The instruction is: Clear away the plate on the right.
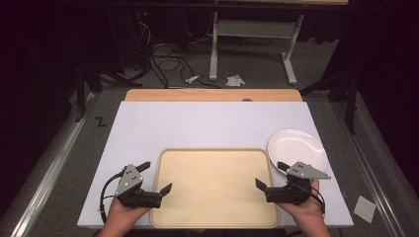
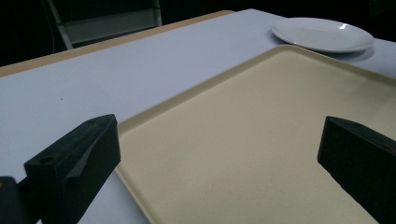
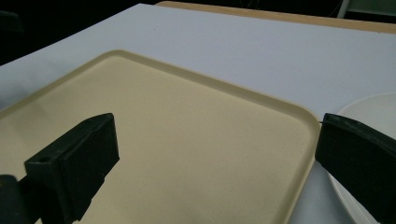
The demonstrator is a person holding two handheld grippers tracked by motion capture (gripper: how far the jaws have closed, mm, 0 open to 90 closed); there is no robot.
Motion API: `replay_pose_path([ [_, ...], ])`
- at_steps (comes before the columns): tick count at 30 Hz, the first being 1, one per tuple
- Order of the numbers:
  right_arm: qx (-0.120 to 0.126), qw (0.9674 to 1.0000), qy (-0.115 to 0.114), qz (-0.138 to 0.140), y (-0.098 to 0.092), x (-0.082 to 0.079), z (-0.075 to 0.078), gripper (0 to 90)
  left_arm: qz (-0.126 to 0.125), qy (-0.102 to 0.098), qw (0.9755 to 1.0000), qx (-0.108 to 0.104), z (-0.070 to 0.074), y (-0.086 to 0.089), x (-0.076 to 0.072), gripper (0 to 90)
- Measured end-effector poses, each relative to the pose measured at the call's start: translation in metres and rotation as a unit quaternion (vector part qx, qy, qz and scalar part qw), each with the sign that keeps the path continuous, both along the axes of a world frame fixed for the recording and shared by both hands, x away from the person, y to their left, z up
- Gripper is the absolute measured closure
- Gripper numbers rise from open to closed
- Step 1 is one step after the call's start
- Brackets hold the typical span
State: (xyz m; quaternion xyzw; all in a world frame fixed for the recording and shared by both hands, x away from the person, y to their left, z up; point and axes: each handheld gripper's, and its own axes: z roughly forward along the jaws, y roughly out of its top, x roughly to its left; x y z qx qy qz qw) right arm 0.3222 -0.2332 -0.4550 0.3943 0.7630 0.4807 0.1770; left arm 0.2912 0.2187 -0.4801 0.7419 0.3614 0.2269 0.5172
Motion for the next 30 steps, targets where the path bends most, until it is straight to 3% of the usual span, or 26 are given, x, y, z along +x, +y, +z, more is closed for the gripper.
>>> replay_pose_path([
  [9, 0.008, 1.0000, 0.000, -0.002, -0.0048, 0.0000, 0.0007, 0.1, -0.005, 0.003, 0.9999, 0.011, -0.0020, -0.0030, 0.0006, 0.5],
  [30, 0.005, 0.9999, 0.000, 0.012, -0.0032, 0.0015, -0.0011, 0.1, -0.009, 0.010, 0.9999, 0.007, -0.0058, -0.0037, 0.0018, 0.8],
])
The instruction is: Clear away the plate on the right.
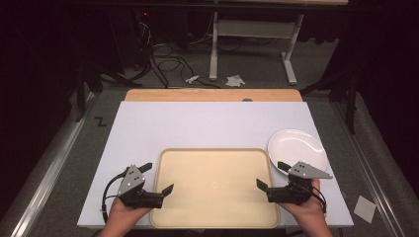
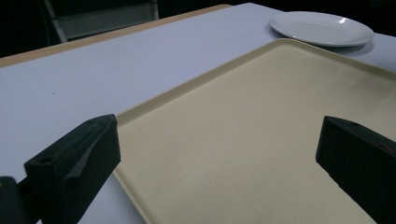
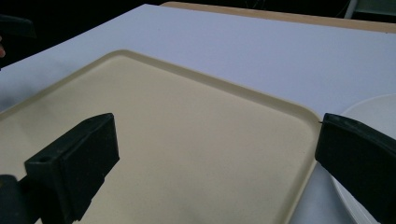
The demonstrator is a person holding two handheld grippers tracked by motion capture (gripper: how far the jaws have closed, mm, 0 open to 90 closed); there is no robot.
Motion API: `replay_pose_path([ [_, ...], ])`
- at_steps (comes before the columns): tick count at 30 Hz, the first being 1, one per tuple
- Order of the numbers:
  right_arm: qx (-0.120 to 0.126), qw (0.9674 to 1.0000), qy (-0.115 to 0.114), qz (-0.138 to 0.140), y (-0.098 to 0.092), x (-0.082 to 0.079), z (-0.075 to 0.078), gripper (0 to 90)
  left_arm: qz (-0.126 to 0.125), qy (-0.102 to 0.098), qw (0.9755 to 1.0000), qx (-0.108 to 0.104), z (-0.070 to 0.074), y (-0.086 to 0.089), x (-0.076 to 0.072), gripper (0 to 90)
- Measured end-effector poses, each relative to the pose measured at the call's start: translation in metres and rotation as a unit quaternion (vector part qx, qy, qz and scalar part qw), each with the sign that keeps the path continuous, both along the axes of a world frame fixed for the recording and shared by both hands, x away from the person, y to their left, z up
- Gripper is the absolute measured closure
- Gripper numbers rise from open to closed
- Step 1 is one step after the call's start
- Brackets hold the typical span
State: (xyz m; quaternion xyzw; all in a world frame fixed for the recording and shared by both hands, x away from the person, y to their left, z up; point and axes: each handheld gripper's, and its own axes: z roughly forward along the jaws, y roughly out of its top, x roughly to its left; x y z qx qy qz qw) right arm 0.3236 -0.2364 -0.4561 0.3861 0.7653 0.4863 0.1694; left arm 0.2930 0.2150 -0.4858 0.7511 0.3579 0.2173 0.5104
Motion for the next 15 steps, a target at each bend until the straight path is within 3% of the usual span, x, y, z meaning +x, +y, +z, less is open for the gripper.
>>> replay_pose_path([
  [15, 0.001, 0.9999, 0.002, -0.012, -0.0082, 0.0019, 0.0018, 0.1, 0.005, 0.003, 0.9999, -0.011, -0.0007, 0.0015, -0.0004, 0.8],
])
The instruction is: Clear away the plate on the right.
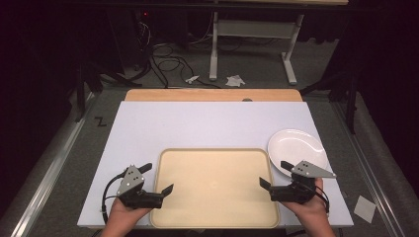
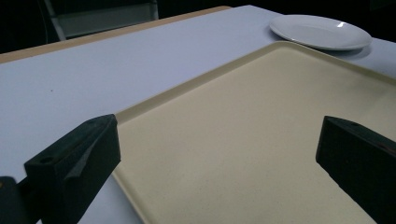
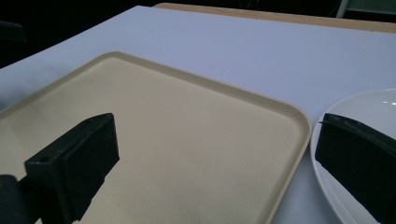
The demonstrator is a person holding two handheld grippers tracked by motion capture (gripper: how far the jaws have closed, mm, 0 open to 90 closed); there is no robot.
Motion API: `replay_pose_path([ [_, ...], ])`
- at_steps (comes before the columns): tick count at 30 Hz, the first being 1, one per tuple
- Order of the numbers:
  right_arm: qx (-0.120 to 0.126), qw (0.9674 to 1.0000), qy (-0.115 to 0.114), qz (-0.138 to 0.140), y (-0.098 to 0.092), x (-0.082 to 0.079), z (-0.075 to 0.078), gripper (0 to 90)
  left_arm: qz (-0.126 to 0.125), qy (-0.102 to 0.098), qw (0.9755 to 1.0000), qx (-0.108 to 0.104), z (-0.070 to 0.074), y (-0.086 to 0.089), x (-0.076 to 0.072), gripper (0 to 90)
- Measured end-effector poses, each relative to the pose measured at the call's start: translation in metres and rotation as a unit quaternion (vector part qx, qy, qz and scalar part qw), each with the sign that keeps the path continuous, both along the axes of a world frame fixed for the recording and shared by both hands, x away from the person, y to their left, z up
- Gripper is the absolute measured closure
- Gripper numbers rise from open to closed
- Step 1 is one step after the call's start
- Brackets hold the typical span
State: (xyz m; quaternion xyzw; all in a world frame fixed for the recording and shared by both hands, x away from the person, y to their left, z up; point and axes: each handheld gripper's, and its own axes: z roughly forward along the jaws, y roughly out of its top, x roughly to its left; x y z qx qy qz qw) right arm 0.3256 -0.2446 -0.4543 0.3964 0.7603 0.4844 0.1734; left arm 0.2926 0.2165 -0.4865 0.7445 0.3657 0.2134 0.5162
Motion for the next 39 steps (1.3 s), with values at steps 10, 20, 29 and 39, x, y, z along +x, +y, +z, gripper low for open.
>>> replay_pose_path([
  [10, 0.005, 0.9996, 0.007, -0.027, -0.014, 0.005, 0.000, 0.1, 0.006, 0.004, 1.0000, -0.004, -0.001, 0.002, 0.000, 0.8],
  [20, 0.014, 0.9983, 0.008, -0.056, -0.035, 0.009, -0.001, 0.1, 0.003, 0.008, 1.0000, 0.001, -0.001, 0.000, 0.002, 0.8],
  [29, 0.027, 0.9953, 0.011, -0.092, -0.060, 0.009, -0.003, 0.1, -0.001, 0.006, 1.0000, 0.003, 0.001, -0.002, 0.007, 0.7],
  [39, 0.044, 0.9906, 0.008, -0.129, -0.087, 0.002, 0.000, 0.1, 0.013, -0.005, 0.9999, 0.003, 0.004, 0.001, 0.012, 0.3],
])
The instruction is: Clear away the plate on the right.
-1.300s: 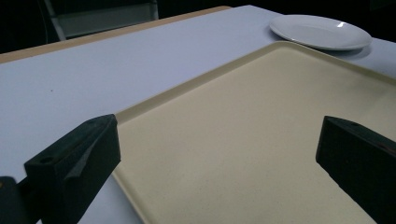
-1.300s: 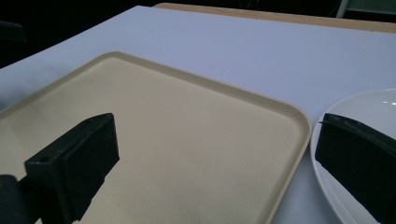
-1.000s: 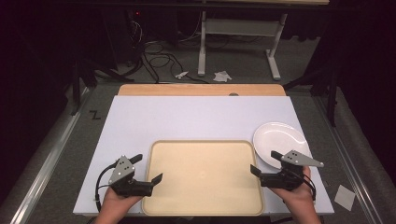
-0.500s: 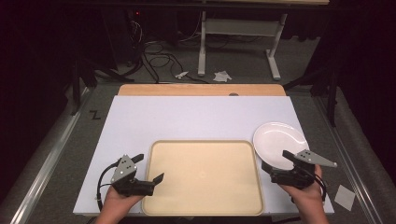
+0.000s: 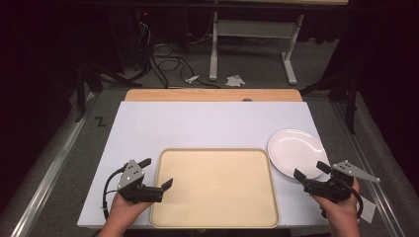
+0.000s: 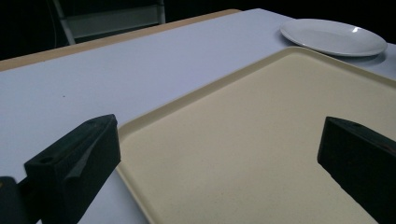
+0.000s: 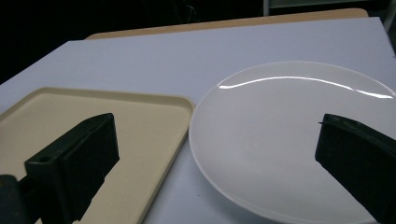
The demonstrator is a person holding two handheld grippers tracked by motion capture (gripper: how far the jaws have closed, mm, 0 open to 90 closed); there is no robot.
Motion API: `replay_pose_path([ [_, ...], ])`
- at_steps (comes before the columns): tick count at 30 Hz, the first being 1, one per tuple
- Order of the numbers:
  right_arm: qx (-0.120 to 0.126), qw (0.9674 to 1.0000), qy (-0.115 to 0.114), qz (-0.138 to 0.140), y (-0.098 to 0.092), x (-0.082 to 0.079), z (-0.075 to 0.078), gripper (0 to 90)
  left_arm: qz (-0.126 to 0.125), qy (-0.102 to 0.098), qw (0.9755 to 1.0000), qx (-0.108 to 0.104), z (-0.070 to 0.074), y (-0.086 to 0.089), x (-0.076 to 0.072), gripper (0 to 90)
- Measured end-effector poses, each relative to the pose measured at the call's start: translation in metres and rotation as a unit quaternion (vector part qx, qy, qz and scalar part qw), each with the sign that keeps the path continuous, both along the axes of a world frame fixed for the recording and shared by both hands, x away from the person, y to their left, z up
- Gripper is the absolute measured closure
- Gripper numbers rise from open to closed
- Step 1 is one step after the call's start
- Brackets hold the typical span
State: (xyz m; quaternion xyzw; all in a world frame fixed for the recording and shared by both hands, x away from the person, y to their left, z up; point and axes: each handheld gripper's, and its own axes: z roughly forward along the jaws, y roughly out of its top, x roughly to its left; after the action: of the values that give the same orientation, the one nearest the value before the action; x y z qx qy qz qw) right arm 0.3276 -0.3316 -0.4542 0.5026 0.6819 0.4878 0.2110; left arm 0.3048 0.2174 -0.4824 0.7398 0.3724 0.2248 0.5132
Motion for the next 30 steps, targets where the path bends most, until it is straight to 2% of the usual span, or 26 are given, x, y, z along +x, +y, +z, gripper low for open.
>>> replay_pose_path([
  [8, 0.018, 0.9994, 0.009, -0.029, -0.018, 0.000, -0.002, 0.1, 0.003, -0.006, 1.0000, -0.001, 0.002, 0.003, 0.000, 0.3],
  [17, 0.031, 0.9978, 0.026, -0.052, -0.030, 0.002, -0.008, 0.1, -0.005, -0.009, 0.9999, 0.001, 0.002, 0.002, 0.000, 0.3],
  [30, 0.065, 0.9926, 0.060, -0.084, -0.046, 0.005, -0.020, 0.2, -0.013, -0.007, 0.9999, 0.004, 0.002, 0.001, -0.001, 0.3],
])
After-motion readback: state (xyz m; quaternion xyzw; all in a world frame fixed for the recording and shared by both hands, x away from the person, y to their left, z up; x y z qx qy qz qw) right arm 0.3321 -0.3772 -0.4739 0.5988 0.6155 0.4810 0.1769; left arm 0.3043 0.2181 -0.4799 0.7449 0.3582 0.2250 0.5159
